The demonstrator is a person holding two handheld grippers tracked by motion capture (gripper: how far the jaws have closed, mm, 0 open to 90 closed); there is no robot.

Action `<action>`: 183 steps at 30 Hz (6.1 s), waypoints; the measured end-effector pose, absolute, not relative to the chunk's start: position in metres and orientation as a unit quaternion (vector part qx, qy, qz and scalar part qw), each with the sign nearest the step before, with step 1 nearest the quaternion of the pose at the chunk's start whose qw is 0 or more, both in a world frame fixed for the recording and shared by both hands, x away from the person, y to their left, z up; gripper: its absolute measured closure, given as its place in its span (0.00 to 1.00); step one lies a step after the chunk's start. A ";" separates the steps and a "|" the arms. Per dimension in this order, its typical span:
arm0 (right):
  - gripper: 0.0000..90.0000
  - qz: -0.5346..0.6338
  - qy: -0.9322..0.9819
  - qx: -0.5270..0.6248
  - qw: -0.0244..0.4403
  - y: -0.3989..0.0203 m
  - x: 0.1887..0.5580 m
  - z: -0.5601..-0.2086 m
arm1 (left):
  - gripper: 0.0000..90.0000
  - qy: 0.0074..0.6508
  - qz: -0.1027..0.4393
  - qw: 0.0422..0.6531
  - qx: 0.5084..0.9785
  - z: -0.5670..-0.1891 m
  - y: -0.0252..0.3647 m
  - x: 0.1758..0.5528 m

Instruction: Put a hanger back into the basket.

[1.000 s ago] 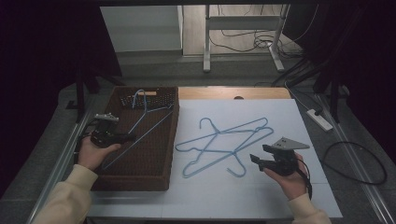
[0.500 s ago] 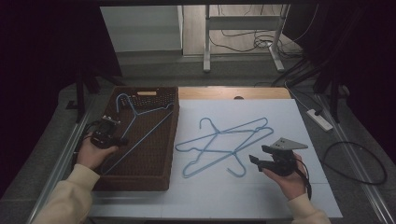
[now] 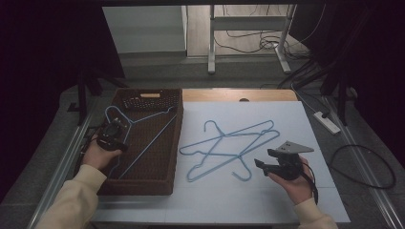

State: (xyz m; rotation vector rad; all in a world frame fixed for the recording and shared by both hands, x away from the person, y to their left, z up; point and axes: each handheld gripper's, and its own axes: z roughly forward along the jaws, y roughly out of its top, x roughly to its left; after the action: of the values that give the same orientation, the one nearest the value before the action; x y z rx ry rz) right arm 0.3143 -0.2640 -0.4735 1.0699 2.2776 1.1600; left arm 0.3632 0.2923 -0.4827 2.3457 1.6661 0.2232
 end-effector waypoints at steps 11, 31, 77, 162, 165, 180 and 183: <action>0.37 0.413 0.806 0.380 0.186 -0.266 0.314 -0.472 | 0.45 0.582 0.127 0.194 0.779 -0.461 0.293 0.350; 0.37 0.418 0.799 0.392 0.181 -0.276 0.317 -0.472 | 0.34 0.447 0.138 0.442 0.766 -0.419 0.257 0.285; 0.37 0.440 0.796 0.378 0.174 -0.283 0.302 -0.471 | 0.33 0.387 0.125 0.486 0.774 -0.439 0.210 0.261; 0.39 0.285 0.870 0.392 0.092 -0.131 0.486 -0.494 | 0.33 0.383 0.114 0.483 0.779 -0.444 0.207 0.250; 0.39 0.278 0.872 0.392 0.093 -0.125 0.489 -0.496 | 0.33 0.383 0.114 0.483 0.779 -0.444 0.208 0.251; 0.65 0.236 0.887 0.385 0.094 -0.105 0.499 -0.506 | 0.32 0.384 0.115 0.484 0.778 -0.443 0.210 0.251; 0.68 0.228 0.888 0.387 0.095 -0.104 0.499 -0.507 | 0.33 0.384 0.115 0.484 0.778 -0.443 0.210 0.251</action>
State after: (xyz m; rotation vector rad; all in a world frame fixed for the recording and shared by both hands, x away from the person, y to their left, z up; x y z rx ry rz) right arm 0.4989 -0.1039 -0.5067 1.1480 2.6339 0.6766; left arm 0.2512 0.2098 -0.4432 1.8946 0.9353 0.2795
